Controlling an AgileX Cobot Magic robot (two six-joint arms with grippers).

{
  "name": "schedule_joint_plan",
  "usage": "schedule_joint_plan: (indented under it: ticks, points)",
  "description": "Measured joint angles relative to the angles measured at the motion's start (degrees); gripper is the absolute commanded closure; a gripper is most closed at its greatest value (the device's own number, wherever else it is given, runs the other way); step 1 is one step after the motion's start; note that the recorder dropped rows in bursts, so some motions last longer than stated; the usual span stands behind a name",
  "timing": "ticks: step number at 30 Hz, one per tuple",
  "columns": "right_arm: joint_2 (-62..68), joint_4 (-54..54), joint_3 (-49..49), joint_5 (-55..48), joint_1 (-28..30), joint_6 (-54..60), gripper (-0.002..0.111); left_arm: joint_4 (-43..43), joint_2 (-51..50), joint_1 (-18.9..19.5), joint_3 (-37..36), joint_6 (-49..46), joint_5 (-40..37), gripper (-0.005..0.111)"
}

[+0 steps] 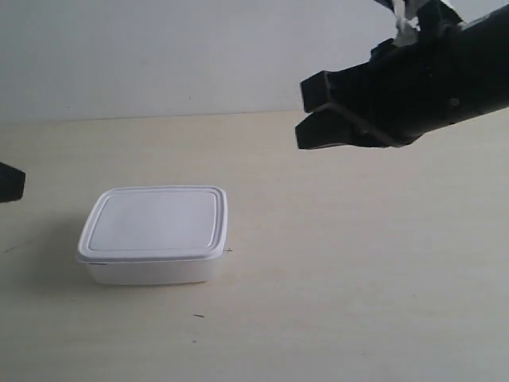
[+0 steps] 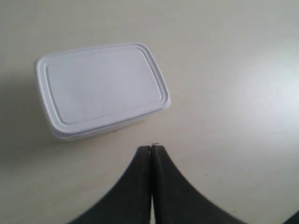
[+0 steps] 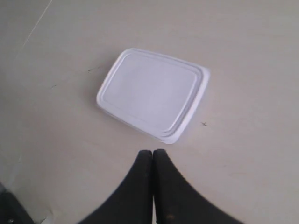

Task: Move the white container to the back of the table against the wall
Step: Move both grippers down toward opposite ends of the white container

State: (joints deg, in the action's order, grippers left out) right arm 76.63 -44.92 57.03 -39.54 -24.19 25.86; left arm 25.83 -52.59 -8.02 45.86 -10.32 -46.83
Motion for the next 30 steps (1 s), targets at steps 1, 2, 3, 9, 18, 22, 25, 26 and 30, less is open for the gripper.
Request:
schedule_joint_plan:
  ticks: [1, 2, 3, 9, 18, 22, 25, 26, 30]
  points:
    - [0.0, 0.0, 0.1, 0.2, -1.5, -0.4, 0.108, 0.7, 0.0, 0.0, -0.7, -0.5, 0.0, 0.107]
    - [0.1, 0.0, 0.1, 0.7, -3.0, -1.1, 0.108, 1.5, 0.0, 0.0, -1.6, -1.3, 0.0, 0.107]
    - [0.1, 0.3, 0.1, 1.0, -4.1, -1.5, 0.108, 2.2, 0.0, 0.0, -2.7, -2.1, 0.3, 0.107]
    - [2.2, 2.2, 0.2, 4.8, -11.9, -6.0, 0.108, 6.4, 0.0, 0.0, -10.1, -7.7, 6.8, 0.107]
    - [13.4, 3.2, 0.3, 12.1, -23.1, -9.3, 0.108, 7.2, 0.8, 0.0, -18.8, -10.6, 7.2, 0.107]
    - [18.1, 3.2, 0.4, 12.8, -25.9, -9.6, 0.108, 7.2, 1.0, 0.0, -21.6, -11.1, 7.3, 0.107]
    - [21.1, 3.2, 0.4, 13.1, -27.3, -9.6, 0.108, 7.9, 0.0, 0.0, -22.9, -11.5, 8.0, 0.107]
    - [21.8, 3.2, 0.4, 13.2, -27.6, -9.6, 0.108, 8.2, -0.4, 0.0, -23.1, -11.6, 9.0, 0.107]
    - [24.3, 3.2, 0.4, 15.3, -28.0, -9.6, 0.108, 9.1, -1.6, 0.0, -23.1, -11.7, 14.3, 0.107]
